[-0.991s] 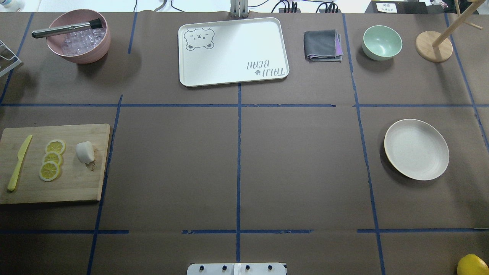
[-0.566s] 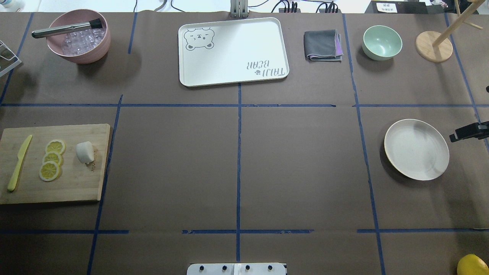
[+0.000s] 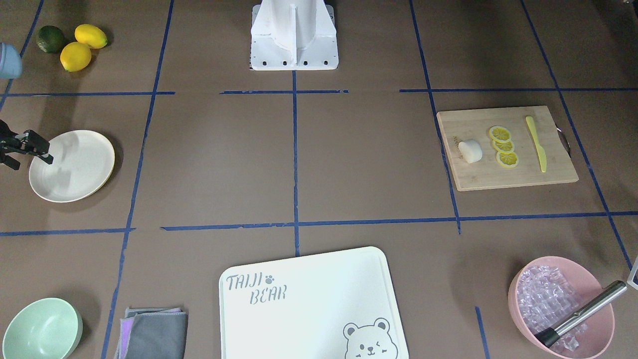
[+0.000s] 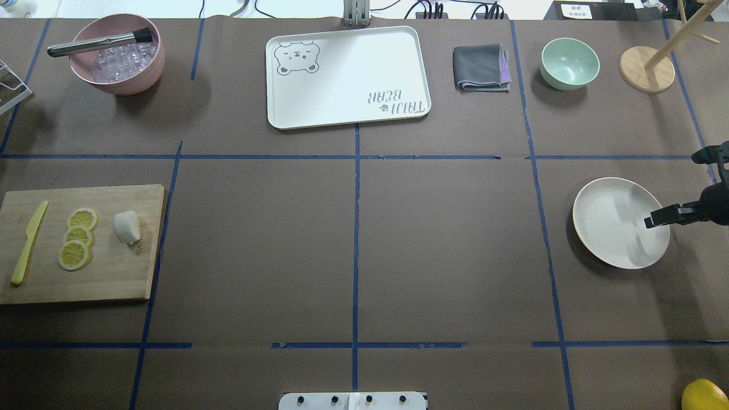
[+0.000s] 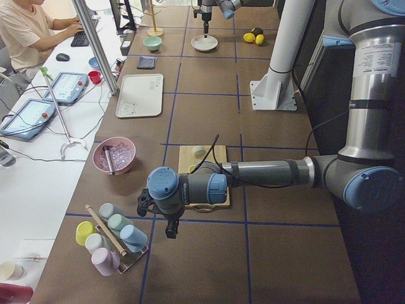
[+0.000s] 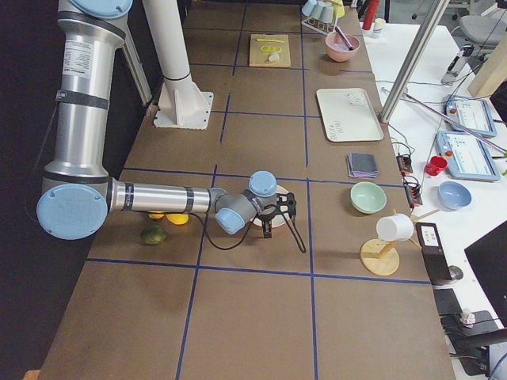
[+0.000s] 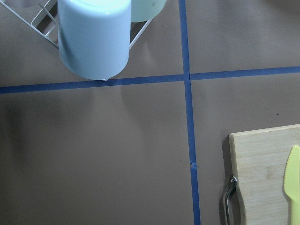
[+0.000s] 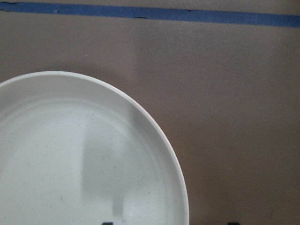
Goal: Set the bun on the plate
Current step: 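Reach the right gripper to the rim of the cream plate and grasp it, then slide the cream plate with the right gripper toward the table center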
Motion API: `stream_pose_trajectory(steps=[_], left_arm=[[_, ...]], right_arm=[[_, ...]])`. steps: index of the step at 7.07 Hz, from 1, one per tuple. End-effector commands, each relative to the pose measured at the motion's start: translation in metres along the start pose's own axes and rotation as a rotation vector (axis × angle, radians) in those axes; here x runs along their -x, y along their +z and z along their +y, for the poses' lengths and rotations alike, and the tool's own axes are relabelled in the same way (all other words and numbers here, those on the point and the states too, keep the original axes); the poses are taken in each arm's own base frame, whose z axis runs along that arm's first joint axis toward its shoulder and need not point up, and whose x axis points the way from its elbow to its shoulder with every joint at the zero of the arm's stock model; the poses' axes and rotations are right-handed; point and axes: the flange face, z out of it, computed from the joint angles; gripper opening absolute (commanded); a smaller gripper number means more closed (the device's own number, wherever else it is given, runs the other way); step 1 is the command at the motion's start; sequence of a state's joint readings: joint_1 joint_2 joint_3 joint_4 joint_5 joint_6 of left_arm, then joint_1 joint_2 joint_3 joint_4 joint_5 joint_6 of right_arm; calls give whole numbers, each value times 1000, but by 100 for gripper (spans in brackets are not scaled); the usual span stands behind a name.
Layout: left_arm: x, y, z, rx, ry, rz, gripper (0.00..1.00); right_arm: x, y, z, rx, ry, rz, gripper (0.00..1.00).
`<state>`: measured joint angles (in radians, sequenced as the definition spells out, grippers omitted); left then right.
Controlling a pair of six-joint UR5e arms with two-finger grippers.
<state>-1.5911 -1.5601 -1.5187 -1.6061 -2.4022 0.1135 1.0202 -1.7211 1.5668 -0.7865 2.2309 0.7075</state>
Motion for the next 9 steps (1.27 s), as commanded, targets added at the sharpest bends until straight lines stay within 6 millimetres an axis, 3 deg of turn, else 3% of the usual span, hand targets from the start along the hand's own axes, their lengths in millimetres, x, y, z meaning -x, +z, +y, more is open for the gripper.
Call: stream_pose_trajectory(steps=[1, 2, 4, 7, 8, 9], left_arm=[[-1, 0, 0, 0, 2, 0, 100], [-2, 1, -1, 2, 2, 0, 100], [-2, 1, -1, 3, 3, 0, 100], [-3, 2, -1, 4, 4, 0, 100], [-2, 1, -1, 3, 3, 0, 100], [-3, 2, -1, 4, 4, 0, 100]], right_arm=[[-1, 4, 2, 10, -1, 2, 9], [0, 4, 2, 12, -4, 0, 0], [17, -1, -9, 3, -21, -34, 0], [116, -24, -92, -80, -131, -151, 0], [159, -26, -114, -69, -101, -174, 0], [237, -17, -129, -39, -46, -220, 0]])
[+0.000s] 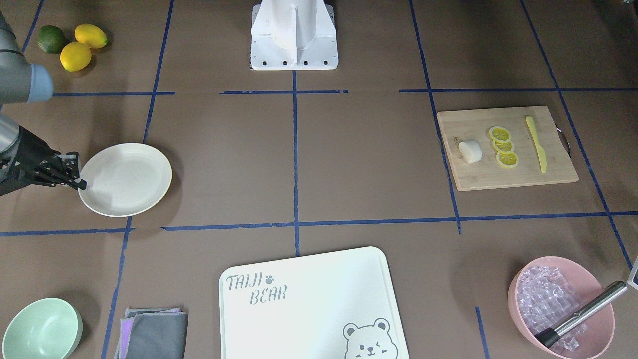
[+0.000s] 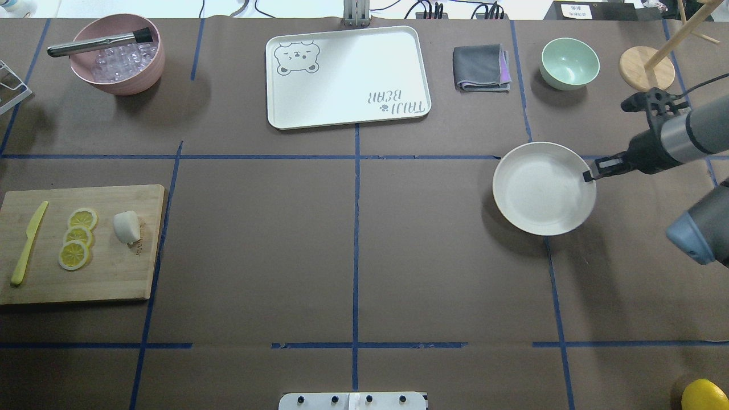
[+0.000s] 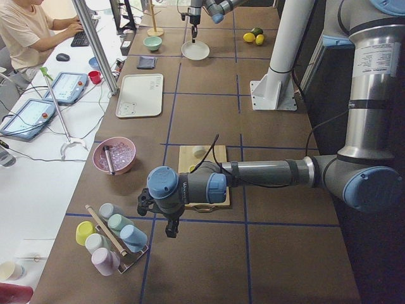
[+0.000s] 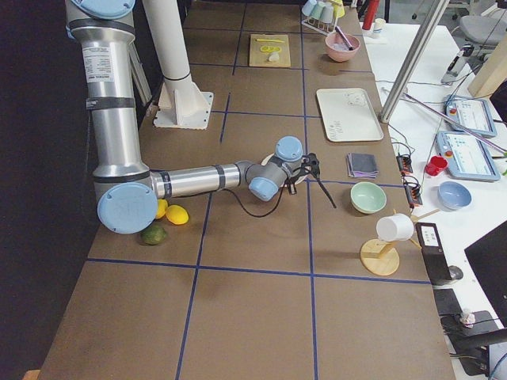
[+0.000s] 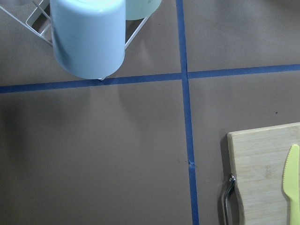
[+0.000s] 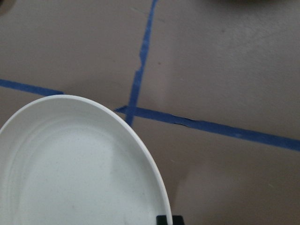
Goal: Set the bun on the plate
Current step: 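Slide the cream plate with the right gripper toward the table center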
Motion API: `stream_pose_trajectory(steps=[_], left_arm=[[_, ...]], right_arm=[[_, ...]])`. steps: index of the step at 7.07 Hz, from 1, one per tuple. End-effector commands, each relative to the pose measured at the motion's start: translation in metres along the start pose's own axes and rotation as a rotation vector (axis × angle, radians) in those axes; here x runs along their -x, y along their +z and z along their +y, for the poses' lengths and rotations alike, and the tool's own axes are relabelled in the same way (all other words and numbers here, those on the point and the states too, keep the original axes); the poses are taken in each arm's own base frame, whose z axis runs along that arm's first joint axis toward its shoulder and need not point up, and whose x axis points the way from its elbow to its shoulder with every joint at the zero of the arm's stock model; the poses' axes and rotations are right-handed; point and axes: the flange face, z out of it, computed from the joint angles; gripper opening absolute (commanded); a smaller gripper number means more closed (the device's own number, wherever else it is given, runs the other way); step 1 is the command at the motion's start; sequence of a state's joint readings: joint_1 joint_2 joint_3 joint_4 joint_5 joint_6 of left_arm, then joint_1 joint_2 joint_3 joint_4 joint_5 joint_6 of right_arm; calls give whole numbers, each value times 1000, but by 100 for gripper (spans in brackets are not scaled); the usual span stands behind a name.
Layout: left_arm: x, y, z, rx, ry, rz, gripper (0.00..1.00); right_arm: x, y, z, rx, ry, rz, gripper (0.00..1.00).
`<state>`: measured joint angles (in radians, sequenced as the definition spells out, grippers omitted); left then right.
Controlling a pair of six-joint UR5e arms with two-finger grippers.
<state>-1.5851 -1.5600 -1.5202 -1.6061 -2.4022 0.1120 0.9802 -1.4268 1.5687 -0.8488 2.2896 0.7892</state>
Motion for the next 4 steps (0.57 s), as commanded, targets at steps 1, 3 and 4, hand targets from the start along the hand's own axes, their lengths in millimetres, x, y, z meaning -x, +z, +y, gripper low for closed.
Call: stream_pose_trajectory(steps=[1, 3, 4], left_arm=[[-1, -1, -1, -2, 3, 0, 100], [-1, -1, -1, -2, 3, 0, 100], [-1, 0, -1, -1, 1, 0, 100]], right_arm=[[132, 37, -33, 13, 86, -68, 0], [225, 81, -14, 5, 159, -93, 1], [256, 100, 0, -12, 163, -86, 1]])
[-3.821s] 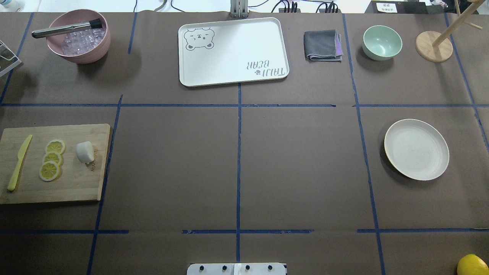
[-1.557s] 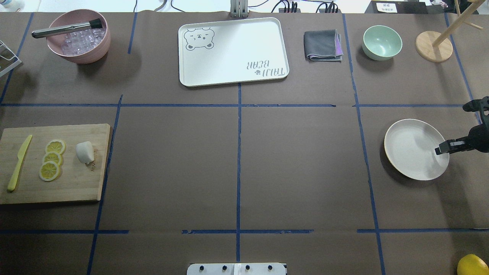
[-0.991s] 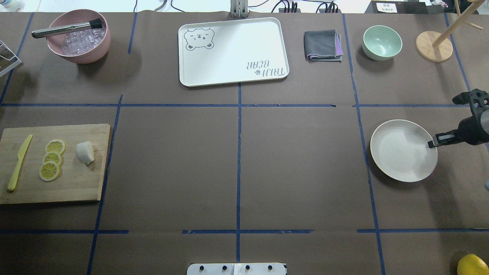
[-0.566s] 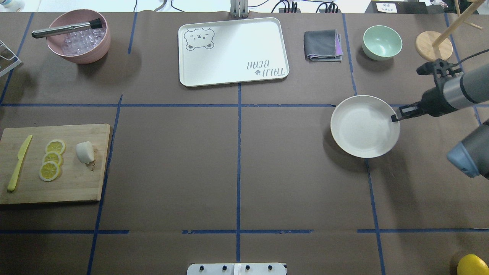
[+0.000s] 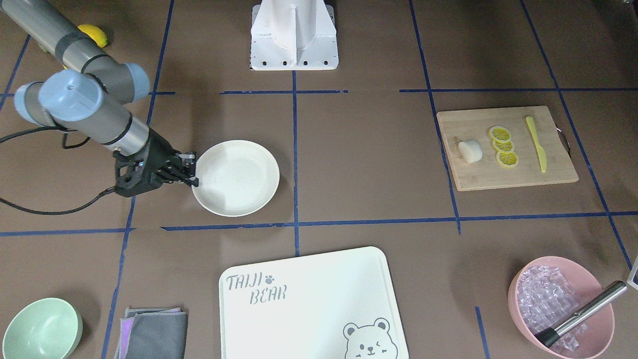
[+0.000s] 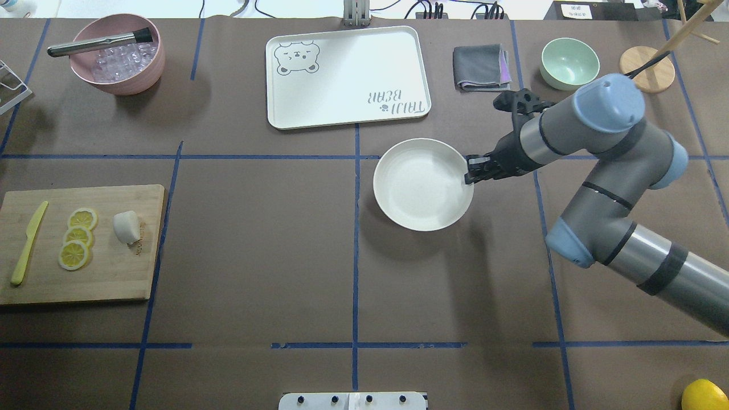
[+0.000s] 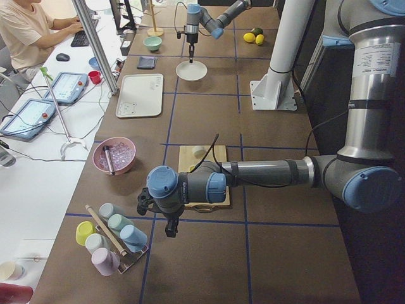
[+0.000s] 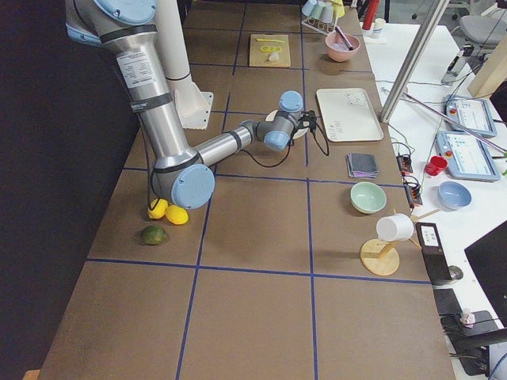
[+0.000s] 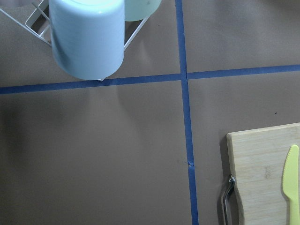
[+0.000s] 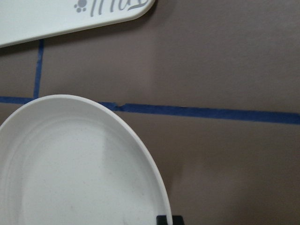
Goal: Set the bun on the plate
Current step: 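Slide the cream plate with the right gripper toward the table center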
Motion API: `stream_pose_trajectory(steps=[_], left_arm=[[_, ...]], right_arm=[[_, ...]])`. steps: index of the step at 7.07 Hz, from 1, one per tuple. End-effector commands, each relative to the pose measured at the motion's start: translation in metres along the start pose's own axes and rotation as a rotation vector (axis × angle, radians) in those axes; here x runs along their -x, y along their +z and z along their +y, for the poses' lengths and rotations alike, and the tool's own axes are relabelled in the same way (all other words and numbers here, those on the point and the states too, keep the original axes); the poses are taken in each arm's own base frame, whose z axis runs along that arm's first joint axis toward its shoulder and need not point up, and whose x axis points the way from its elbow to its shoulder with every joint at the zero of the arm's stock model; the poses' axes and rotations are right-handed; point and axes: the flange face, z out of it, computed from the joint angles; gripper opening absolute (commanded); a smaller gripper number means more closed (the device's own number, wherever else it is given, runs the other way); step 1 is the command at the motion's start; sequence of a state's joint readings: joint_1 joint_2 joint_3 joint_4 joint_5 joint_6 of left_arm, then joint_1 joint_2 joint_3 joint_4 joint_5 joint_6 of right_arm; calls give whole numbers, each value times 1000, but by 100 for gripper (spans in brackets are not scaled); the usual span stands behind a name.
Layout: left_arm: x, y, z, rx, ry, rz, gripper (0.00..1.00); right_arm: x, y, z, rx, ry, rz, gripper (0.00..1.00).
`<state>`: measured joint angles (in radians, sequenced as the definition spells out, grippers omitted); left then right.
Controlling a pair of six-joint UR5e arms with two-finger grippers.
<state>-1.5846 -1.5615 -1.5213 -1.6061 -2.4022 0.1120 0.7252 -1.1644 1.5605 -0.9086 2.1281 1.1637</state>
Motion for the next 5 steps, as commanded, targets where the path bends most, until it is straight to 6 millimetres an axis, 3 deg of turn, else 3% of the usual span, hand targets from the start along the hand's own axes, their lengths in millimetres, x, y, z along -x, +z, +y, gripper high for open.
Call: stream_pose_trajectory(steps=[1, 3, 4, 5], left_arm=[[0, 0, 0, 1, -1, 0, 100], [-1, 2, 0, 4, 2, 0, 100], [-2, 3, -1, 6, 4, 1, 100], [-2, 3, -1, 6, 4, 1, 100]], right_arm=[[65, 43, 35, -15, 32, 22, 1], [93, 57, 50, -15, 50, 32, 3], [98, 63, 58, -23, 44, 36, 17], [98, 67, 61, -17, 59, 54, 54]])
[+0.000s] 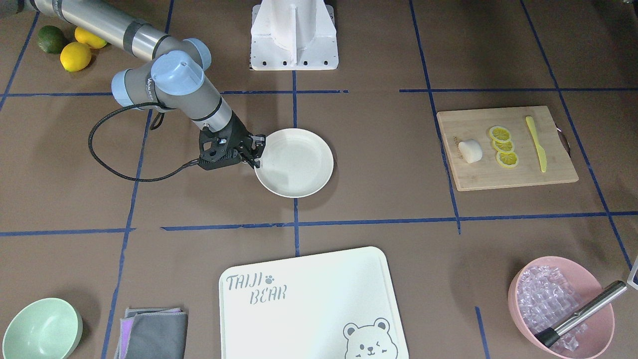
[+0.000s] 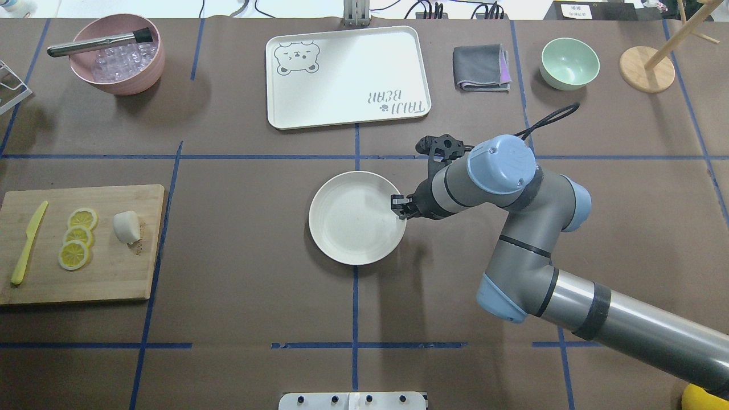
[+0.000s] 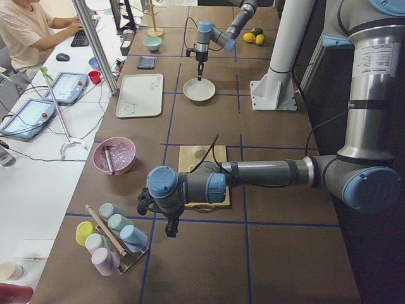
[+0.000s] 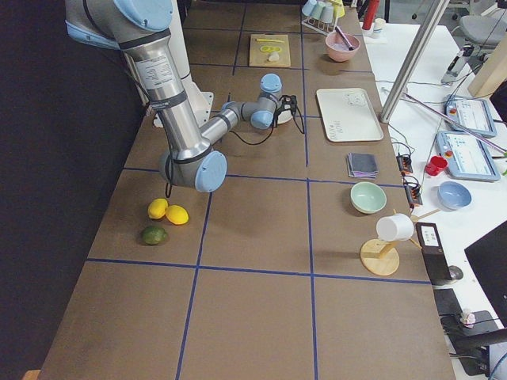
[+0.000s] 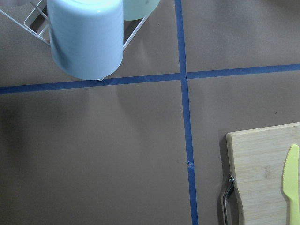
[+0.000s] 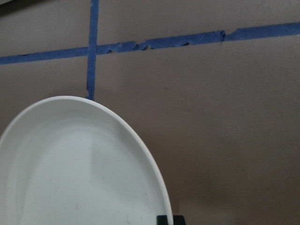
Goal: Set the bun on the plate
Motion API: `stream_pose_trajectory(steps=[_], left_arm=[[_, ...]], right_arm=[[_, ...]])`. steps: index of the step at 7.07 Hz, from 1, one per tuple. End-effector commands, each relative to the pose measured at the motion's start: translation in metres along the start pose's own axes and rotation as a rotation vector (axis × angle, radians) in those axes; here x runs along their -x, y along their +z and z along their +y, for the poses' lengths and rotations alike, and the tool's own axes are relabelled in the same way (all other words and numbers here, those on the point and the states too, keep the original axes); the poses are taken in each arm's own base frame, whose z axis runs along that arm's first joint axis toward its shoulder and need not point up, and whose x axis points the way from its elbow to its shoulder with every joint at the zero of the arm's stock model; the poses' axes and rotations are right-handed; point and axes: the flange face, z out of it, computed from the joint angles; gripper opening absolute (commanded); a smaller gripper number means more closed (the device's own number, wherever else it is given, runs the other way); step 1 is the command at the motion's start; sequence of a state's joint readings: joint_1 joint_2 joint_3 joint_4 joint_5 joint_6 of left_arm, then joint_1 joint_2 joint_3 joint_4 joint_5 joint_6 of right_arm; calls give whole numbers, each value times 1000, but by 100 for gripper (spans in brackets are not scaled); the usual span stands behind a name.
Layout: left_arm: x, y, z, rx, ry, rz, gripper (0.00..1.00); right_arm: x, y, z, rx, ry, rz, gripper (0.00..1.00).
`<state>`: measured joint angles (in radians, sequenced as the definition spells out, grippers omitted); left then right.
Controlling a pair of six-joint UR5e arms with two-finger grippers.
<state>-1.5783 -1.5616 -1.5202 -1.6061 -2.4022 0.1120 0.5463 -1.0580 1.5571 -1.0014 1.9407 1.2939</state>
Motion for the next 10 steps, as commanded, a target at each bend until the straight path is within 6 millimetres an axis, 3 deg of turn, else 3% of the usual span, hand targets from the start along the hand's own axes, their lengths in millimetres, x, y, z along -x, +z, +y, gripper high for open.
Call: stream_pose_trajectory(steps=[1, 2, 4, 5, 7, 8, 10], left_arm=[[0, 1, 0, 1, 1, 0, 100], [-3, -2, -2, -9, 14, 2, 100], [-7, -7, -7, -75, 89, -9, 100], [-5, -4, -6, -76, 94, -9, 100], [-9, -7, -9, -84, 102, -10, 100], [-11, -8, -10, -93, 108, -10, 100], [-20, -2, -19, -76, 116, -7, 100]], right_arm=[[4, 4, 7, 3, 26, 20, 99], [1, -4, -1, 8, 49, 68, 99], [-36, -59, -68, 22, 50, 157, 100], [-70, -87, -105, 41, 0, 220, 100], [-154, -166, -180, 78, -139, 319, 100], [-210, -205, -201, 99, -206, 364, 100], [-314, -270, -217, 145, -291, 395, 100]])
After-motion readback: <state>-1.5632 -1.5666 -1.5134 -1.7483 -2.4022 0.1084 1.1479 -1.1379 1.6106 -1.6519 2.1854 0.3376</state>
